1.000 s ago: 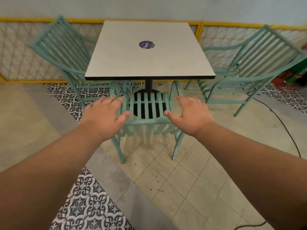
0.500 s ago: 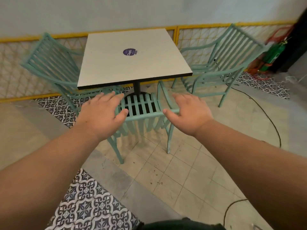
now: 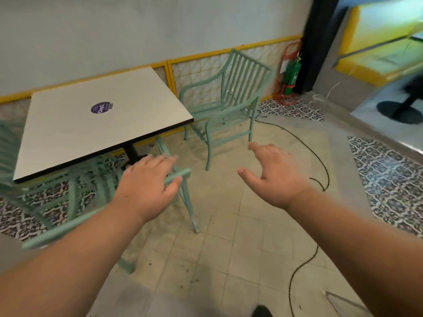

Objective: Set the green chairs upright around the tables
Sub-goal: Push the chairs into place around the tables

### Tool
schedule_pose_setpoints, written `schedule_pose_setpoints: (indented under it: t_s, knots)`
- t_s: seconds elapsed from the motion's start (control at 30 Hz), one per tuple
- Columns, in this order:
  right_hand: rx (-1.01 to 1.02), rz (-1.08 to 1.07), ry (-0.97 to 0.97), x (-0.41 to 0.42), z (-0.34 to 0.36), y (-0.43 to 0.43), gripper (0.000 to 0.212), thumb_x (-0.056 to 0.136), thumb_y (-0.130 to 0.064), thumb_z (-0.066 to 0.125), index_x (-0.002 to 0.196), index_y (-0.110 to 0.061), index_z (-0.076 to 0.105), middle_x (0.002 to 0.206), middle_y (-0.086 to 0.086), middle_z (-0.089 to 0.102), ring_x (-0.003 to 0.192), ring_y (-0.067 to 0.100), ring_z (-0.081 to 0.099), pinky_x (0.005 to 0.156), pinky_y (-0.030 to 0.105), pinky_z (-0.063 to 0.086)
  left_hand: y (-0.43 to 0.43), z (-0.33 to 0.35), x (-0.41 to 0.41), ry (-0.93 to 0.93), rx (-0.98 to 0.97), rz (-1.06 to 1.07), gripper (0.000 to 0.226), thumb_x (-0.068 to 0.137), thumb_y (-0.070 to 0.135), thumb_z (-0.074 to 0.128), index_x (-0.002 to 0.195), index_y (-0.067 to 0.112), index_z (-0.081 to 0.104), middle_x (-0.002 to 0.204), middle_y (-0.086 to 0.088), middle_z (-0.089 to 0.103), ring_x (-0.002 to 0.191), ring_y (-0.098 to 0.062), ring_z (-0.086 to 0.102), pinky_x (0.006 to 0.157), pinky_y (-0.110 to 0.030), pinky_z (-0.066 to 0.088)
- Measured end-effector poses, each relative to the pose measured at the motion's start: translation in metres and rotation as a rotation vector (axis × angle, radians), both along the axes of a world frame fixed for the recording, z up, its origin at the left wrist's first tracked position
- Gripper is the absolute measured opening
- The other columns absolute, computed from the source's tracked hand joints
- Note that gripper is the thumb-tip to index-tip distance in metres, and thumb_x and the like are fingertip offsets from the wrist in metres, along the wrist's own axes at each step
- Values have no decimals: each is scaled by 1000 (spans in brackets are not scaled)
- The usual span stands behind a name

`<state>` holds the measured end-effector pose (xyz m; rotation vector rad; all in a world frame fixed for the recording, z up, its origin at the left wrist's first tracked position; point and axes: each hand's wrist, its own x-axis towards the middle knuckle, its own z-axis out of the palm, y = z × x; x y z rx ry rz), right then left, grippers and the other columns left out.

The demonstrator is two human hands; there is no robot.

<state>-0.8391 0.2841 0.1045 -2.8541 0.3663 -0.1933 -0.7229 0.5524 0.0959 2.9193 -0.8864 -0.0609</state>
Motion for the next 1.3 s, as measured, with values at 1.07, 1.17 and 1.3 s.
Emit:
schedule_pose_setpoints:
  t_s: [1.07, 1.17, 1.3]
  knots:
    - [-20, -143, 57, 269, 9, -386, 73, 98, -62, 40, 158, -21, 32, 154, 0, 48, 146, 24, 35, 121, 44, 27, -437, 12, 312, -18, -41, -194, 76, 88, 65, 18, 156, 35, 32, 163, 4, 36, 150, -24, 32, 117, -48, 34]
    - [-36, -114, 74, 302, 5, -432, 72, 99, -61, 41, 159, -21, 31, 156, -1, 45, 148, 24, 33, 122, 41, 23, -483, 4, 340, -13, -52, -163, 71, 92, 64, 23, 157, 36, 29, 163, 5, 35, 150, -23, 31, 118, -47, 32]
    - [-48, -53, 91, 352, -5, -507, 71, 100, -60, 41, 158, -21, 32, 156, 0, 46, 148, 25, 33, 121, 41, 23, -547, -15, 373, 6, -52, -94, 63, 99, 59, 34, 158, 37, 25, 164, 8, 32, 151, -20, 28, 118, -47, 31]
